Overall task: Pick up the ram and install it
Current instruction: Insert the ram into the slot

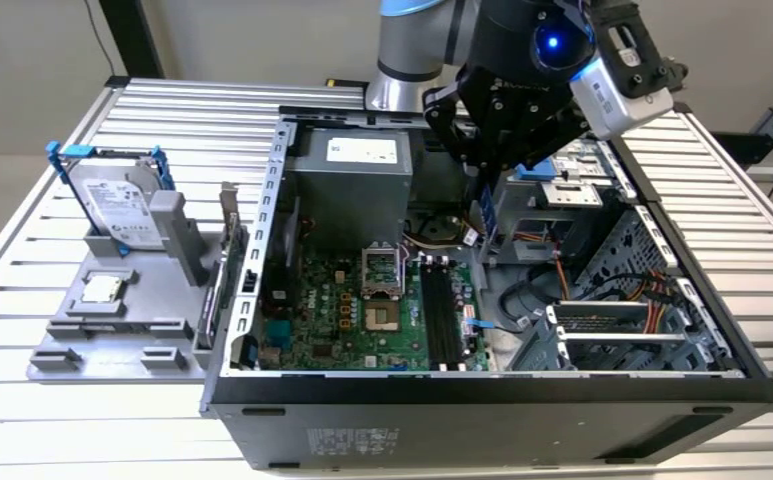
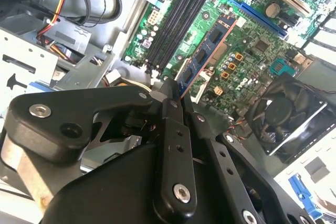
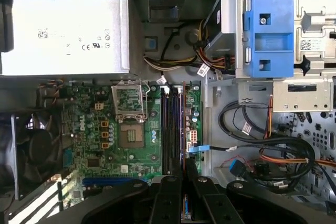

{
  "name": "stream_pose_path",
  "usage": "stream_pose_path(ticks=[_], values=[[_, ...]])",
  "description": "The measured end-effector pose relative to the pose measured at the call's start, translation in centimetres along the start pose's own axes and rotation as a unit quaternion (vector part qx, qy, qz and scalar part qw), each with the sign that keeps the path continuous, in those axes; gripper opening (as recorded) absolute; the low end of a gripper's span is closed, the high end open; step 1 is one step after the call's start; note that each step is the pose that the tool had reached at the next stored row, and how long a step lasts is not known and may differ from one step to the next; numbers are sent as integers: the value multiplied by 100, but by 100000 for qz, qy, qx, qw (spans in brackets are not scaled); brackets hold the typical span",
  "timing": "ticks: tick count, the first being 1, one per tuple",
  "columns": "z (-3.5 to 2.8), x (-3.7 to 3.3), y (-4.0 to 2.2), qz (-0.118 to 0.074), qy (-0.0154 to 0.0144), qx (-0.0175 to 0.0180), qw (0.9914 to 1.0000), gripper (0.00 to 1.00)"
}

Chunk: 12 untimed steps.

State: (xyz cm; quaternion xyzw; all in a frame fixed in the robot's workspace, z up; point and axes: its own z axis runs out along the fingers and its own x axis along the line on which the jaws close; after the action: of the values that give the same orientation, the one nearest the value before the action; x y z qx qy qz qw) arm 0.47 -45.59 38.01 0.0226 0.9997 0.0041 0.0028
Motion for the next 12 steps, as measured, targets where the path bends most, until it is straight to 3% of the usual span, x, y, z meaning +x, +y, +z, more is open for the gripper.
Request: stream_pose_path(ticks=[12], values=[[47, 0, 0, -5, 3, 46, 100000, 0]])
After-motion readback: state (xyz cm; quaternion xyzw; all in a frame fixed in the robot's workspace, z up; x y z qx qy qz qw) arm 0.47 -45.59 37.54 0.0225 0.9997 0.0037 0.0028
